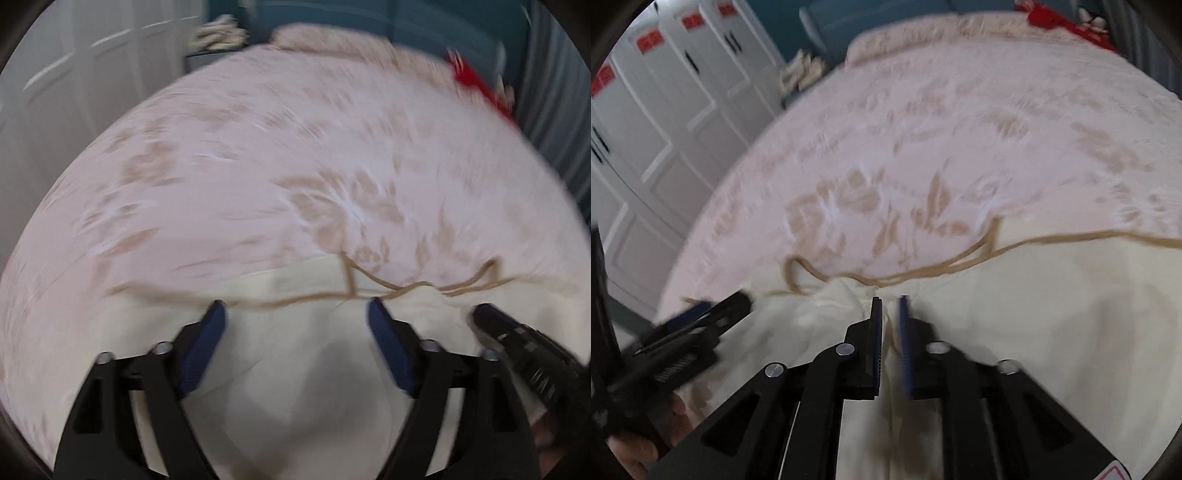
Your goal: Fold large clothes
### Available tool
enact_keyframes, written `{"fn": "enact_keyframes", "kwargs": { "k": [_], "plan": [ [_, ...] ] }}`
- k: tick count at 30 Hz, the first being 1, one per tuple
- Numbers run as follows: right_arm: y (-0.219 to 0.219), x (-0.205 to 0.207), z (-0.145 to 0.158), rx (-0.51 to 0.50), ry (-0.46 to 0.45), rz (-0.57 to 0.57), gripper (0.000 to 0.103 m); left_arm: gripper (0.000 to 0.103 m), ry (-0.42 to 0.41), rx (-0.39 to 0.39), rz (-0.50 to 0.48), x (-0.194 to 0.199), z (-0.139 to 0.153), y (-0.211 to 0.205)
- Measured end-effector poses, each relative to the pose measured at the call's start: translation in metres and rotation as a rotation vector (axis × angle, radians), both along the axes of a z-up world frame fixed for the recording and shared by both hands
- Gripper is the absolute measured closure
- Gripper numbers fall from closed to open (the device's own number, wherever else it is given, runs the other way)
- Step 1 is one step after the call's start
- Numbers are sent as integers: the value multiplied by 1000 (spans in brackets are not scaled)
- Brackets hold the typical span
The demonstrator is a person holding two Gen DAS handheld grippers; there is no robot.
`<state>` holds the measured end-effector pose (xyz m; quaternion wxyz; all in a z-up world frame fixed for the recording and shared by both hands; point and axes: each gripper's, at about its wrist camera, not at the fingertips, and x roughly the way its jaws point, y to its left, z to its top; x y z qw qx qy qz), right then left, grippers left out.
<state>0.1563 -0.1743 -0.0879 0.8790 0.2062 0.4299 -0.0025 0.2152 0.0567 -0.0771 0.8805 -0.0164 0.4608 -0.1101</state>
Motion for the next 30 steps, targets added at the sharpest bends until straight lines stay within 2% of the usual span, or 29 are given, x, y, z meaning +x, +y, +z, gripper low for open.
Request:
{"fn": "enact_keyframes", "kwargs": {
  "k": [1, 4, 7, 9, 12, 17, 20, 24, 25, 26, 27, 30],
  "plan": [
    [-1, -15, 13, -4, -18, 7, 89, 17, 4, -53, 25, -13, 14, 26],
    [-4, -67, 36, 16, -37, -4, 89, 14, 29, -124, 102, -49, 33, 90],
    [6, -106, 32, 55, 12, 9, 89, 14, 99, -167, 161, -80, 26, 132],
    [20, -123, 27, 46, 36, 44, 89, 14, 126, -178, 190, -97, 17, 148],
    [46, -134, 13, 13, 70, 104, 90, 13, 167, -172, 201, -117, -3, 154],
    [62, -135, -9, -47, 115, 106, 90, 13, 264, -308, 220, -129, -34, 157],
    [59, -131, -16, -40, 127, 99, 94, 9, 254, -287, 221, -129, -38, 147],
    [57, -125, -25, -48, 137, 94, 99, 8, 254, -271, 226, -126, -42, 138],
    [57, -123, -26, -49, 136, 92, 100, 13, 257, -279, 227, -126, -42, 137],
    [56, -120, -28, -51, 133, 89, 102, 24, 256, -293, 219, -125, -40, 135],
    [55, -117, -30, -54, 130, 88, 103, 30, 259, -310, 206, -125, -37, 133],
    [57, -112, -32, -63, 125, 87, 103, 56, 232, -318, 170, -127, -19, 125]
  ]
}}
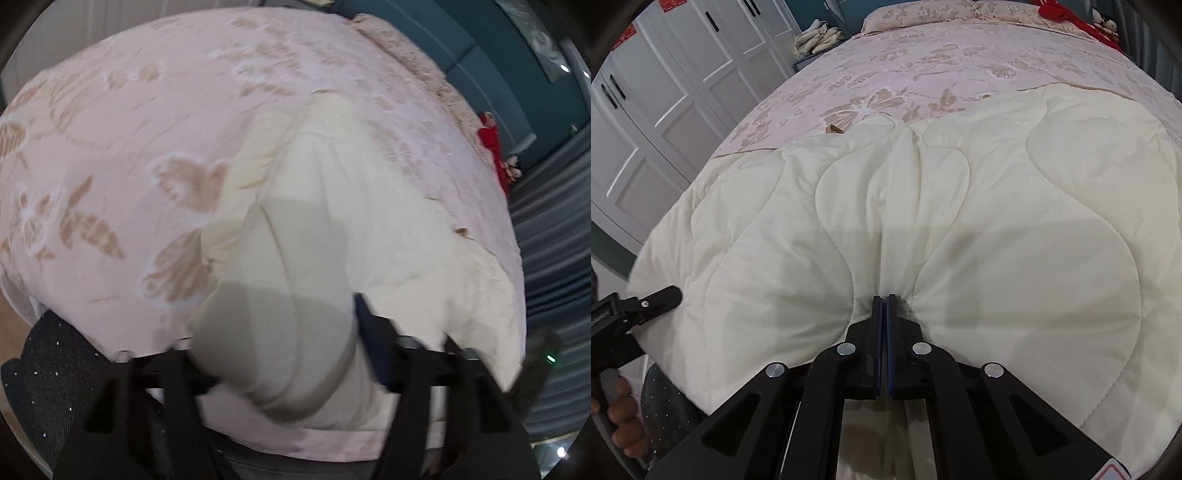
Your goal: Fold large clothes
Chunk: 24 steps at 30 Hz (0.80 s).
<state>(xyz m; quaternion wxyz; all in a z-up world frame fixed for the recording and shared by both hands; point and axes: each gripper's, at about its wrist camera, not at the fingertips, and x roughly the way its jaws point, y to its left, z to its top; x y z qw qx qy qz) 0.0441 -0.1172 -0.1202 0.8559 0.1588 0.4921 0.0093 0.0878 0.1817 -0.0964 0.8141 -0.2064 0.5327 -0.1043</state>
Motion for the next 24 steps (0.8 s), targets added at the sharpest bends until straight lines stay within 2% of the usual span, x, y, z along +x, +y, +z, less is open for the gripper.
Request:
{"fn": "enact_keyframes", "kwargs": {
  "k": [2, 5, 7, 9, 13, 17, 20, 24],
  "plan": [
    [0, 4, -1, -5, -2, 1, 103, 66, -47, 10, -29, -1, 21, -12],
    [-4, 10, 1, 12, 0, 4, 103, 70, -134, 4, -77, -5, 59, -34],
    [-13, 5, 10, 74, 10, -21, 103, 71, -184, 25, -108, -6, 83, -52],
    [-20, -14, 30, 137, -17, -25, 103, 71, -217, 45, -132, -8, 99, -63],
    [-24, -68, 55, 139, -44, 6, 103, 71, -262, 81, -173, -10, 120, -83],
    [-22, -93, 39, 170, -4, 4, 103, 71, -298, 122, -205, -17, 133, -105],
    [-20, -90, 22, 226, 16, -5, 103, 71, -306, 133, -235, -27, 139, -118],
    [-14, -80, 7, 223, 38, 10, 103, 72, -303, 134, -286, -39, 143, -135]
  ]
}}
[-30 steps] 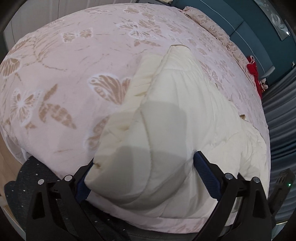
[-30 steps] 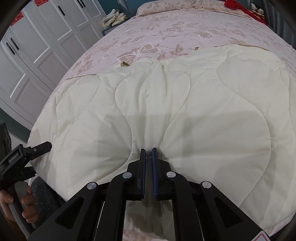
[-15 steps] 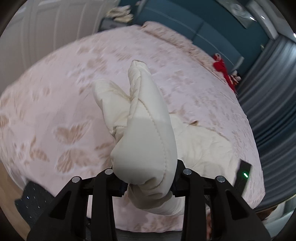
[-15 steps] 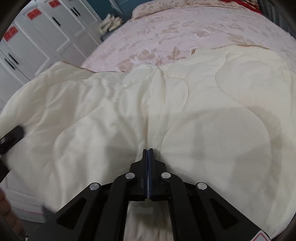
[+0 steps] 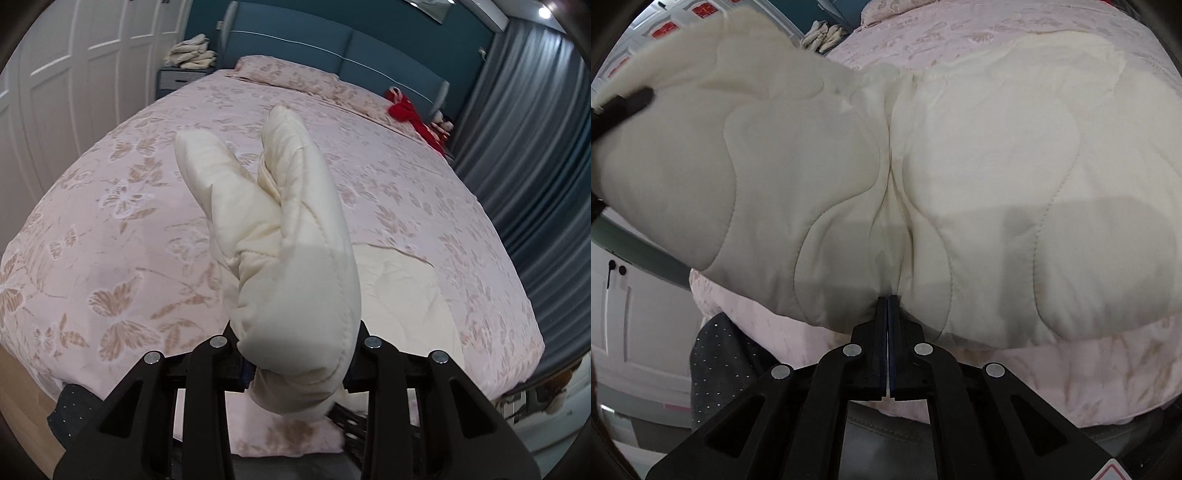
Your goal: Fold large clothes
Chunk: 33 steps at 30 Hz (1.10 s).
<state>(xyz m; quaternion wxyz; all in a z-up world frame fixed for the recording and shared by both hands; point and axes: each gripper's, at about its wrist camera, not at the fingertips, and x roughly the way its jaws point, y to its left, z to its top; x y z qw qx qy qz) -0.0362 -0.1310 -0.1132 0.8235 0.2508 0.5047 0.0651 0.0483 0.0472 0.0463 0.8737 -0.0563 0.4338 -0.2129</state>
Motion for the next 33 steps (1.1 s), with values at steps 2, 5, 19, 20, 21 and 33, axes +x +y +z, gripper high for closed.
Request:
{"fn": "enact_keyframes", "kwargs": {
  "k": [2, 5, 19, 20, 21, 33],
  "plan": [
    [-1, 3, -8, 13, 4, 1, 103, 72, -3, 9, -33, -8, 1, -12],
    [-3, 5, -15, 50, 4, -14, 103, 72, -6, 17, -82, -19, 1, -35],
    [-80, -82, 51, -35, -7, -148, 103, 72, 35, 120, -303, -38, -31, -175],
    [-87, -87, 51, -46, -3, -159, 103, 72, 40, 128, -310, -40, -34, -182],
    [-97, -93, 53, -54, 3, -179, 103, 72, 48, 138, -318, -41, -38, -189],
    [-164, -119, 50, -42, 6, -328, 103, 72, 90, 269, -338, -53, -86, -244]
  ]
}}
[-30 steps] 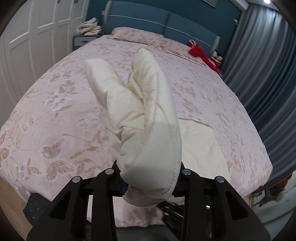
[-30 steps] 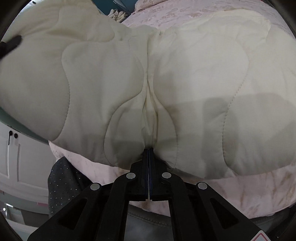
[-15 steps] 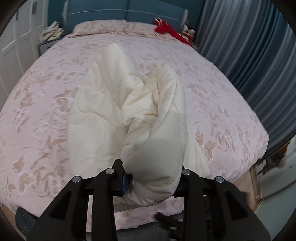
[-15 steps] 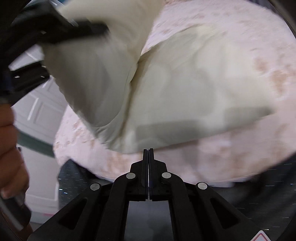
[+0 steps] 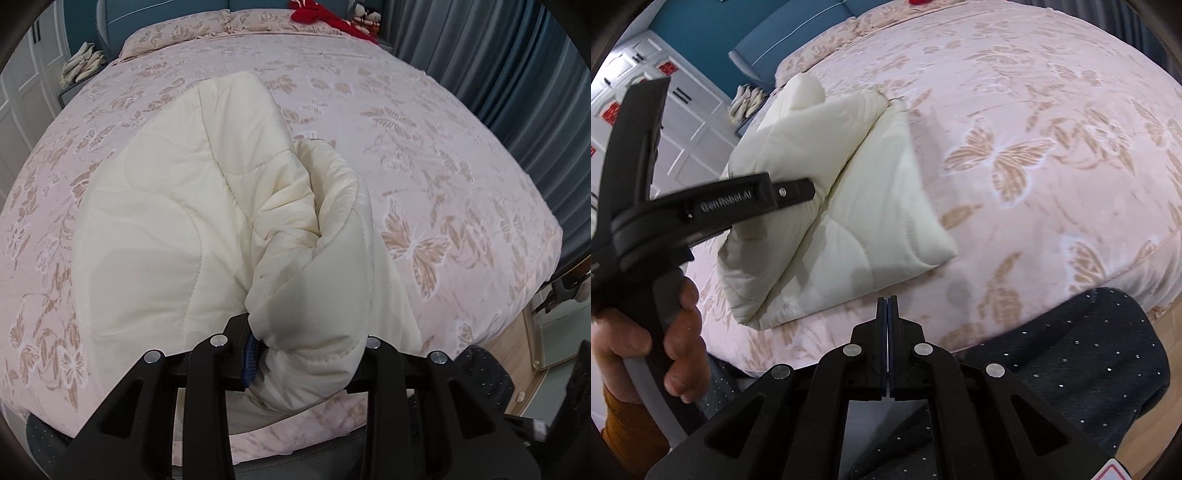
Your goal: Fold large clothes
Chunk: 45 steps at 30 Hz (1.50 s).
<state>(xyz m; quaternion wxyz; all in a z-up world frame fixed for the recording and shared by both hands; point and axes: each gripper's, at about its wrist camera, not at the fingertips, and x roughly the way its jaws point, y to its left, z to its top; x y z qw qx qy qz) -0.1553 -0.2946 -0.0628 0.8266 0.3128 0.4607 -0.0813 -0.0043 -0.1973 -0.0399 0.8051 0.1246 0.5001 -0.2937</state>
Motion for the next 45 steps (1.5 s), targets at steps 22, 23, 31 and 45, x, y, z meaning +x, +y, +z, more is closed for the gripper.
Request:
{"fn": "enact_keyframes", "kwargs": {
  "k": [22, 23, 31, 45],
  "plan": [
    [-31, 75, 127, -93, -257, 44, 35, 22, 14, -22, 105, -16, 28, 134],
    [-26, 87, 128, -80, -250, 58, 35, 21, 27, -11, 114, -18, 22, 140],
    [7, 141, 99, -63, -106, 130, 35, 21, 96, 53, 161, -17, -30, 151],
    [-1, 127, 82, -29, -119, 103, 93, 45, 151, 36, 221, 11, -48, 162]
  ]
}}
